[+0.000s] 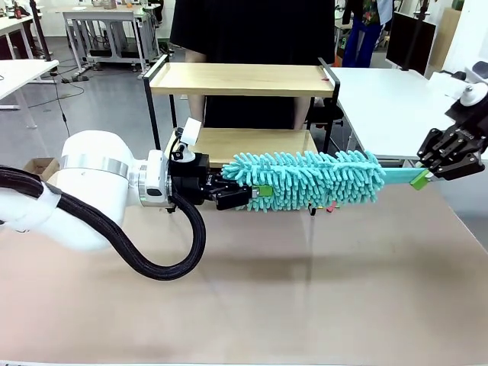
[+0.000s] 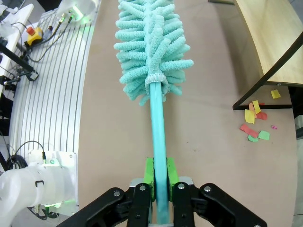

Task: Clean the shelf.
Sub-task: Hand the Duster back to the human.

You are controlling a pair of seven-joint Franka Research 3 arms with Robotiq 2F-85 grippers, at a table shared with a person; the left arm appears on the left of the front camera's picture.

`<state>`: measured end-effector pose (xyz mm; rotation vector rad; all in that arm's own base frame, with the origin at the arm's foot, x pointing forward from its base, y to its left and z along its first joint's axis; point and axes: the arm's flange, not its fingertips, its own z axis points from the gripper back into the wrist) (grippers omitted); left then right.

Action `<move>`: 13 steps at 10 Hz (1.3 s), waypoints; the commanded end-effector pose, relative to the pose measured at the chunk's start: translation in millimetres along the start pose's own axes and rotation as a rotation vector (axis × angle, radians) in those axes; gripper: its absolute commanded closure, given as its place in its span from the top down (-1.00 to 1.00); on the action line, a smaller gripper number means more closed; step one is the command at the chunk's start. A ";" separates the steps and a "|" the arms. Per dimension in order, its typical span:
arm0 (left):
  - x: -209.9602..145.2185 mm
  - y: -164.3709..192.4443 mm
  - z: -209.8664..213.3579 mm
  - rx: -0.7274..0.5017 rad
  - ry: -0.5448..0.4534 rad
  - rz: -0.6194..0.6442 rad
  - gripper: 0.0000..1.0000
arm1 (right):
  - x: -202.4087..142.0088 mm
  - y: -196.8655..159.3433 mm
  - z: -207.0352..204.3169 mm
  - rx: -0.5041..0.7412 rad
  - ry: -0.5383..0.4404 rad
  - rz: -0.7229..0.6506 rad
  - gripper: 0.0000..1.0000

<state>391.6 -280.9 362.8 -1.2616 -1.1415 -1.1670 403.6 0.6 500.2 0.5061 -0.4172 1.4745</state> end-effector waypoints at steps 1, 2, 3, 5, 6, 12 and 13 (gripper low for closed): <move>-3.6 -9.3 -1.8 -0.028 -0.015 -0.016 -1.00 | 1.0 0.8 2.1 -0.007 -0.030 0.022 -0.74; 0.0 0.0 0.0 0.000 0.000 0.000 -1.00 | 1.0 0.8 2.1 -0.007 -0.030 0.022 -0.74; 0.0 0.0 0.0 0.000 0.000 0.000 -1.00 | 1.0 0.8 2.1 -0.007 -0.030 0.022 -0.74; 0.0 0.0 0.0 0.000 0.000 0.000 -1.00 | 0.9 5.5 1.3 -0.021 0.028 0.004 0.46; 0.0 0.0 0.0 0.000 0.000 0.000 -1.00 | 3.9 9.0 7.2 -0.031 0.017 -0.005 0.84; 0.0 0.0 0.0 0.000 0.000 0.000 -1.00 | -6.0 30.7 91.2 -0.189 -0.303 -0.136 1.00; 0.0 0.0 0.0 0.000 0.000 0.000 -1.00 | -16.9 36.4 104.0 -0.221 -0.374 -0.172 1.00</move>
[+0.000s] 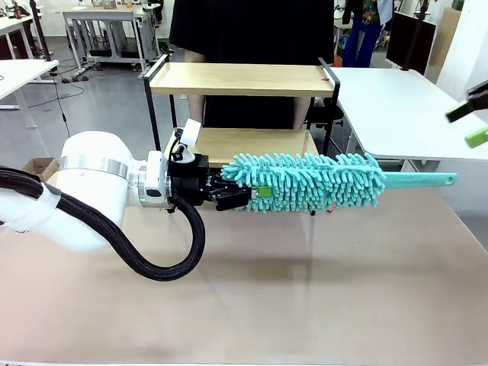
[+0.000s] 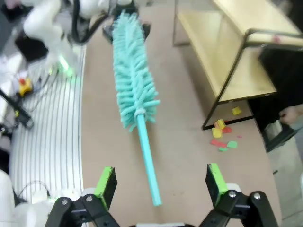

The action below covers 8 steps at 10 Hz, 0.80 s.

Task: Clean the shelf.
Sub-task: Hand the Duster back to the human.

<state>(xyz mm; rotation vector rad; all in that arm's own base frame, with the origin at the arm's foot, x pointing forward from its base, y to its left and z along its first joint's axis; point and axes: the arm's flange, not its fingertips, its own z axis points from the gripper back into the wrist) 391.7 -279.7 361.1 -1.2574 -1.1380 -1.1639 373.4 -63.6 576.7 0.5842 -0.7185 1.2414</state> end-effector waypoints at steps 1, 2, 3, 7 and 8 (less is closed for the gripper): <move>1.7 -0.3 -1.2 -0.004 -0.004 -0.003 -1.00 | -12.7 -0.9 25.0 -0.058 -0.150 -0.079 1.00; 1.7 -0.3 -1.2 -0.004 -0.004 -0.003 -1.00 | -25.5 -1.3 37.6 -0.066 -0.206 -0.103 1.00; 1.7 -0.3 -1.2 -0.004 -0.004 -0.003 -1.00 | -40.6 -4.1 49.1 -0.096 -0.249 -0.143 1.00; 44.3 -2.3 25.5 0.045 -0.074 -0.033 -0.65 | -33.9 -0.5 48.1 -0.083 -0.186 -0.116 1.00; 70.7 -6.6 35.4 0.073 -0.119 -0.072 -0.65 | -33.9 -0.5 48.1 -0.083 -0.186 -0.116 1.00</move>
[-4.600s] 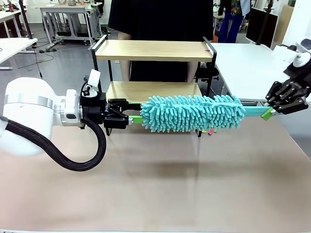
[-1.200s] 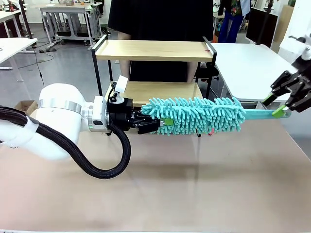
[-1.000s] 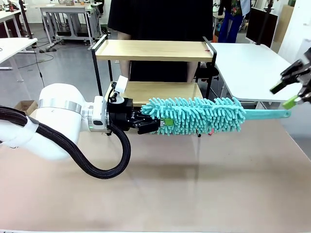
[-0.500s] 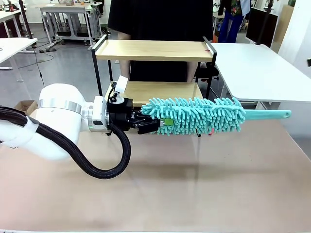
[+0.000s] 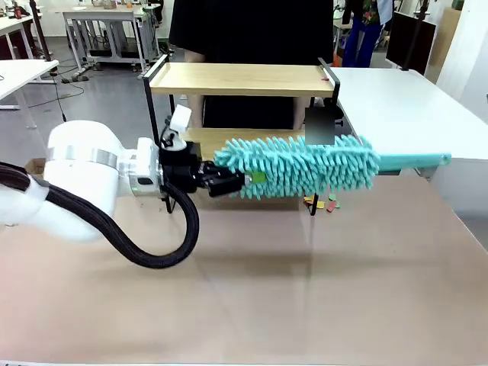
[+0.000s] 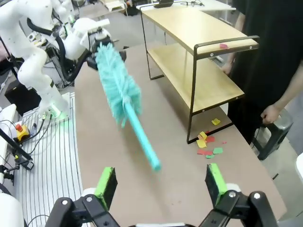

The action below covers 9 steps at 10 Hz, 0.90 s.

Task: Clean the shelf.
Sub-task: Hand the Duster back to the human.

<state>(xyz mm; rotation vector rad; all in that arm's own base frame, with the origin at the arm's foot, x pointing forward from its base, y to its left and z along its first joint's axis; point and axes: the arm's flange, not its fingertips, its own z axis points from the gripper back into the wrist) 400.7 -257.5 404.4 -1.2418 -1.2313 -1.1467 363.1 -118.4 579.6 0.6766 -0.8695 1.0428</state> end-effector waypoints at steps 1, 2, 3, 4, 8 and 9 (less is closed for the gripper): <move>58.4 -15.6 19.0 0.063 -0.098 -0.060 -0.65 | 0.6 1.9 4.0 -0.002 0.001 0.014 1.00; 96.1 -25.7 29.8 0.109 -0.117 -0.118 -0.65 | 0.6 1.9 4.0 -0.002 0.001 0.014 1.00; 130.0 -35.4 42.0 0.148 -0.142 -0.161 -0.65 | 0.6 1.9 4.0 -0.002 0.001 0.014 1.00; 161.8 -45.6 55.9 0.218 -0.142 -0.206 -0.65 | 0.6 1.9 4.0 -0.002 0.001 0.014 1.00; 222.2 -61.0 144.6 0.645 -0.144 -0.312 -0.65 | 0.6 1.9 4.0 -0.002 0.001 0.014 1.00; 224.6 -67.7 173.6 0.802 -0.134 -0.340 -0.65 | 0.6 1.9 4.0 -0.002 0.001 0.014 1.00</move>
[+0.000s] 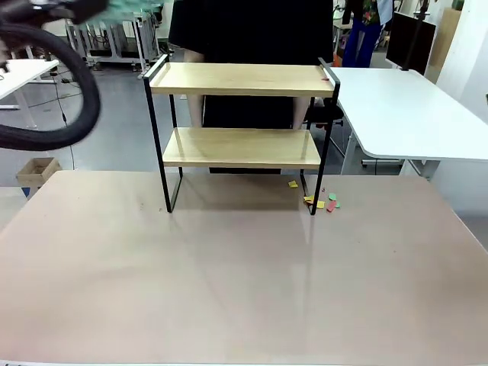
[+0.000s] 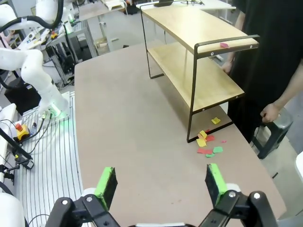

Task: Clean the shelf.
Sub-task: Hand the Duster back to the human.

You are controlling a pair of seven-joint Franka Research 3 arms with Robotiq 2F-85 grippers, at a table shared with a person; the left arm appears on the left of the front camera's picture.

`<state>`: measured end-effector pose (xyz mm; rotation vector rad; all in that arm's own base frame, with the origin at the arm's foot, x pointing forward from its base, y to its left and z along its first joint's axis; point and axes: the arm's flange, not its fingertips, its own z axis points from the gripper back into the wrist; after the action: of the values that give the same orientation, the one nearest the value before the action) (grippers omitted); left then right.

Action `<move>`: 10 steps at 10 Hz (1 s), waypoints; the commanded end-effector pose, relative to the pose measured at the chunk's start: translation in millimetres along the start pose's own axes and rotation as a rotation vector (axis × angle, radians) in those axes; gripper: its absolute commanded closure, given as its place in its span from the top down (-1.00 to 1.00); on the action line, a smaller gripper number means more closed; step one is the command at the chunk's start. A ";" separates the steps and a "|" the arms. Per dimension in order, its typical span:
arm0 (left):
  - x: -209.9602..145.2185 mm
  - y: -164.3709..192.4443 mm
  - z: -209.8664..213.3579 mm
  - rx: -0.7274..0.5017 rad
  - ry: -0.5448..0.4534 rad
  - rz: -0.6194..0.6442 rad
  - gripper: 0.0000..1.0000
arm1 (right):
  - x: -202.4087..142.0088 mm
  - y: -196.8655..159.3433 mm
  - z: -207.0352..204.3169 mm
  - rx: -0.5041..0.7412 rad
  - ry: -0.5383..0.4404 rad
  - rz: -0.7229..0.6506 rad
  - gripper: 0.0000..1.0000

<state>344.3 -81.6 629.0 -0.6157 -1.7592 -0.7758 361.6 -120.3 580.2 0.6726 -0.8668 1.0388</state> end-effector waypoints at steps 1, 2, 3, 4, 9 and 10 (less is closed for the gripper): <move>-1.0 7.2 38.6 0.271 0.003 -0.050 -0.65 | 1.3 1.1 1.7 0.002 -0.002 0.017 1.00; -2.5 19.5 66.7 0.398 0.001 -0.069 -0.65 | 1.3 1.1 1.7 0.002 -0.002 0.017 1.00; -6.8 28.9 87.9 0.498 0.012 -0.069 -0.65 | 1.3 1.1 1.7 0.002 -0.002 0.017 1.00; -12.8 37.8 103.4 0.558 0.022 -0.066 -0.65 | 1.3 1.1 1.7 0.002 -0.002 0.017 1.00; -104.5 81.5 130.6 0.715 0.166 -0.008 -0.65 | 1.3 1.1 1.7 0.002 -0.002 0.017 1.00; -130.0 86.4 136.0 0.733 0.192 0.011 -0.65 | 1.3 1.1 1.7 0.002 -0.002 0.017 1.00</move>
<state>353.5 79.0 523.7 -0.0690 -1.6786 -0.1464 361.4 -120.0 580.3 0.6732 -0.8650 1.0398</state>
